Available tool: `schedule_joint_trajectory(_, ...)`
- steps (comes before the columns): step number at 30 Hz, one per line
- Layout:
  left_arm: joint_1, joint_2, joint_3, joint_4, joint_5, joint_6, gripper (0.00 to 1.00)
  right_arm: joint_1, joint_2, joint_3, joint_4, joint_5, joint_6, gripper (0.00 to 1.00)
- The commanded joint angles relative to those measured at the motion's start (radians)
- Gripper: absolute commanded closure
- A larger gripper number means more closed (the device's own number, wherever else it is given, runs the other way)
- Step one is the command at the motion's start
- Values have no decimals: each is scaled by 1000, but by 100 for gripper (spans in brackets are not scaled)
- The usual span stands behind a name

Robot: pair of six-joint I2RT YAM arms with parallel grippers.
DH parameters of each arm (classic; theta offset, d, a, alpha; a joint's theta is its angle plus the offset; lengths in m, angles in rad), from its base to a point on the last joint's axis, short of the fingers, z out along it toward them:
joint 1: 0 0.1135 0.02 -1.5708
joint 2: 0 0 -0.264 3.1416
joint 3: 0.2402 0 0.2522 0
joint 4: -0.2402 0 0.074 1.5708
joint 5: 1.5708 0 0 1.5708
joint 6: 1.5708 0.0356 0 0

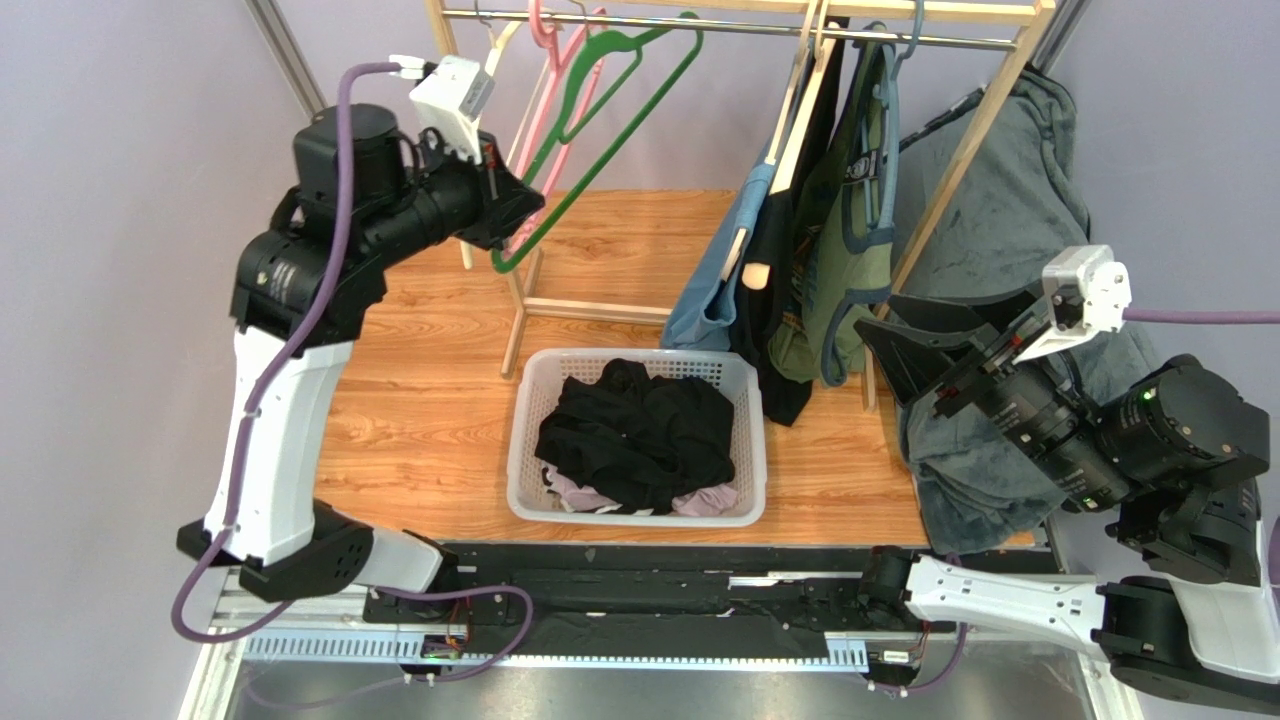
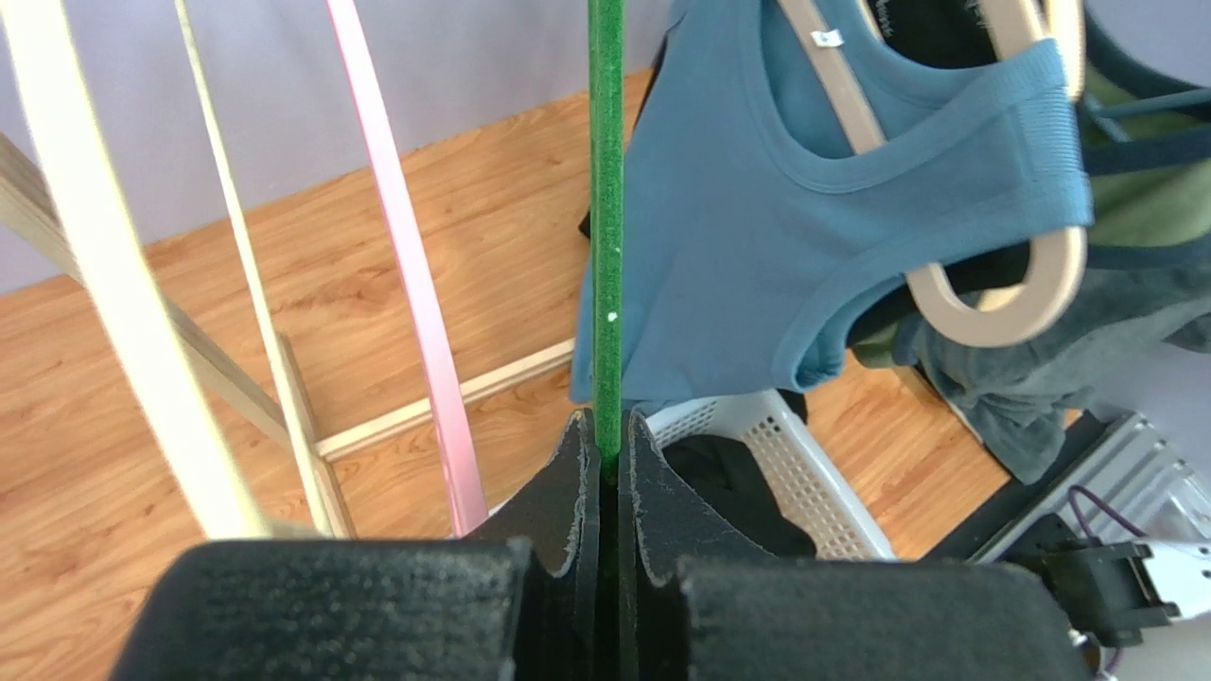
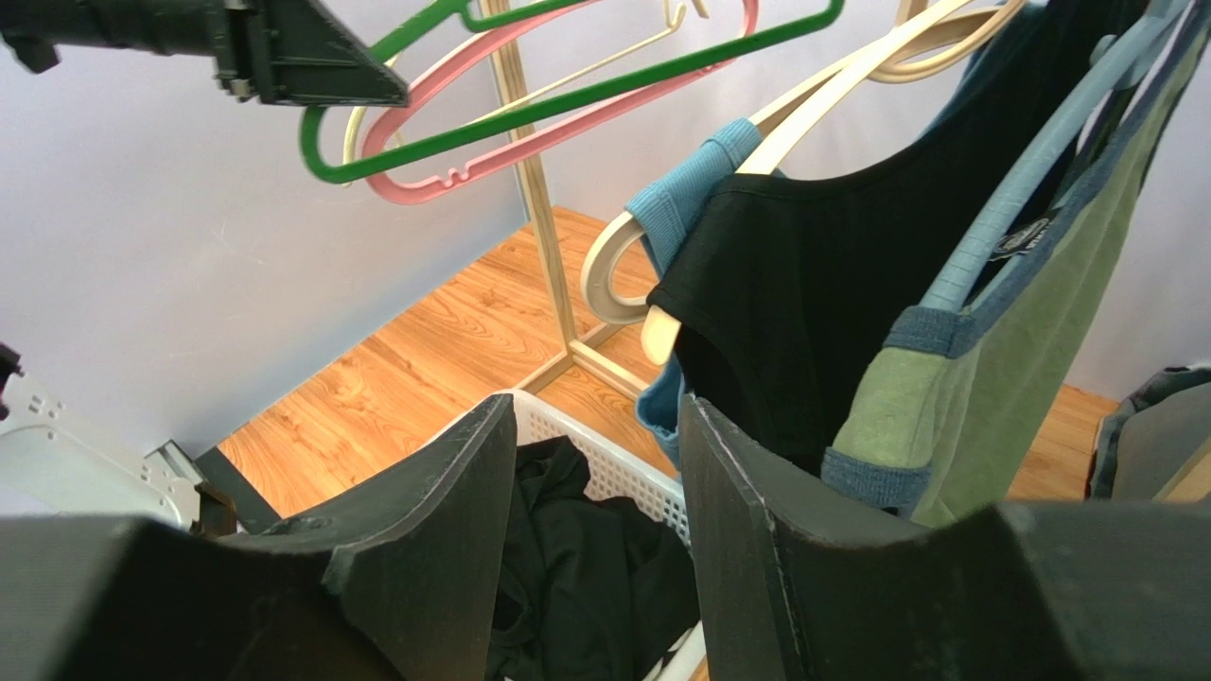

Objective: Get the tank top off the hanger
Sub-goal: Place the hanger at the clothesline.

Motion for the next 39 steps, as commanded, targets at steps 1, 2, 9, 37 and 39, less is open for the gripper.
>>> schedule_joint_trajectory(1, -21, 40, 52, 65, -67, -5, 100, 1, 20, 33, 19, -15, 8, 50)
schedule_joint_trajectory(2, -24, 46, 61, 68, -75, -2, 100, 1, 21, 34, 19, -18, 8, 50)
schedule_joint_trajectory(9, -51, 112, 123, 84, -164, 26, 100, 1, 14, 17, 17, -23, 10, 50)
schedule_joint_trajectory(37, -91, 47, -86, 119, -244, 75, 87, 1, -40, -48, 25, -29, 41, 50)
schedule_joint_trajectory(39, -91, 26, -84, 125, -219, 95, 51, 1, -42, -57, 37, -12, 42, 50)
